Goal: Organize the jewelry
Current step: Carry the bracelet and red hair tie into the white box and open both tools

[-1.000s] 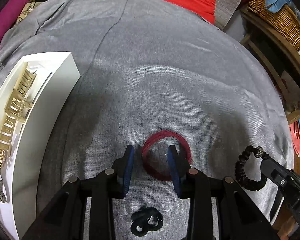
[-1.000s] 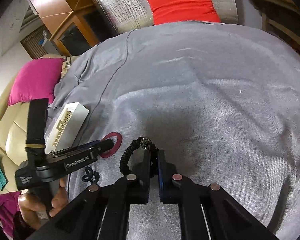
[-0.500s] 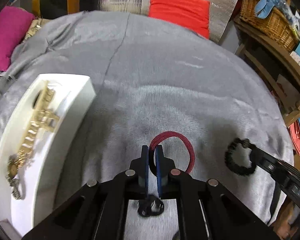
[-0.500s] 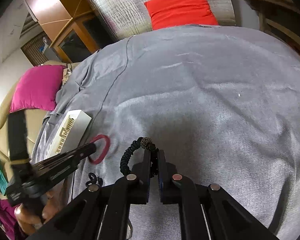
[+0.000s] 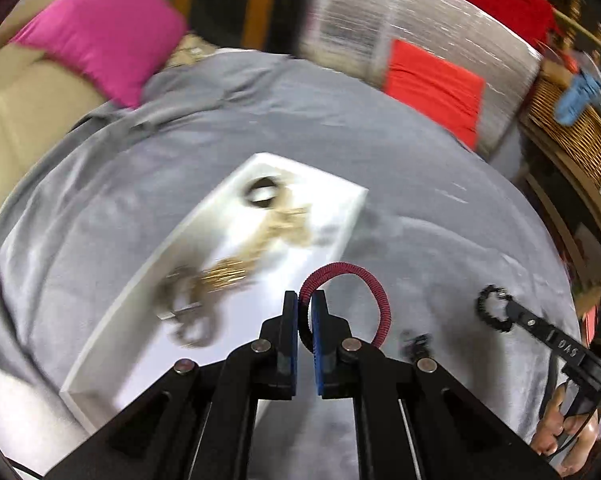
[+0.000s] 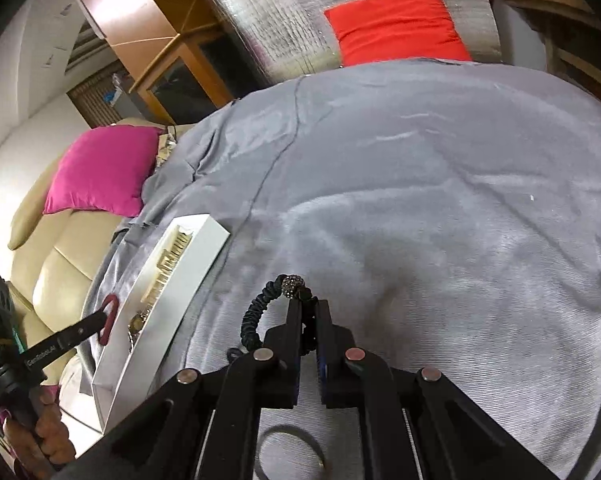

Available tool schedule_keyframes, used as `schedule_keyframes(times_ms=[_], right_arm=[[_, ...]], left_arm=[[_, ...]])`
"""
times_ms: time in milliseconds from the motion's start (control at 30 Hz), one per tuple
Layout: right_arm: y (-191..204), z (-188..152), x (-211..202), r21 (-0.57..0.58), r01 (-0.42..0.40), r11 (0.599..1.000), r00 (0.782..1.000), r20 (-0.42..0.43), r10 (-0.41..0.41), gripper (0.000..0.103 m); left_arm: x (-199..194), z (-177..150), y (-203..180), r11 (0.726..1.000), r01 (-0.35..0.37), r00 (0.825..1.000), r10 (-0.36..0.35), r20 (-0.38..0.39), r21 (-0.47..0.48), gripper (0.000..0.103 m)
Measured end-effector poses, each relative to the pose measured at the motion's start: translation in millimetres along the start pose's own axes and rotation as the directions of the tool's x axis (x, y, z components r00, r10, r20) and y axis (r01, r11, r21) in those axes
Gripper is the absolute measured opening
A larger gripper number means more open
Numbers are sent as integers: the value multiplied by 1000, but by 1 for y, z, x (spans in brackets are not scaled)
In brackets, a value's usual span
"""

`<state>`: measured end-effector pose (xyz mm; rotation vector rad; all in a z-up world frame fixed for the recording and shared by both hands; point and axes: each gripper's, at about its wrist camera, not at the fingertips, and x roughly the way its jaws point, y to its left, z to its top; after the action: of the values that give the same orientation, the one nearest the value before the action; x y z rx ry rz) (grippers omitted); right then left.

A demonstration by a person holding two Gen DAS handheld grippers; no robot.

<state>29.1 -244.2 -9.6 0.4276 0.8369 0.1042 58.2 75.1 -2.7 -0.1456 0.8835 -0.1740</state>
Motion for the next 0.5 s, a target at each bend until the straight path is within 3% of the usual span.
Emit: schedule_keyframes(times_ms=[233, 500], right_arm=[[65, 0, 10, -104, -67, 992, 998, -13, 66, 7], [172, 1, 60, -317, -98, 943, 989, -139, 56, 7]], left_arm=[[-12, -16, 60, 996, -52, 998, 50, -29, -77, 6], [-3, -25, 92, 991, -84, 992, 75, -97, -102, 6]])
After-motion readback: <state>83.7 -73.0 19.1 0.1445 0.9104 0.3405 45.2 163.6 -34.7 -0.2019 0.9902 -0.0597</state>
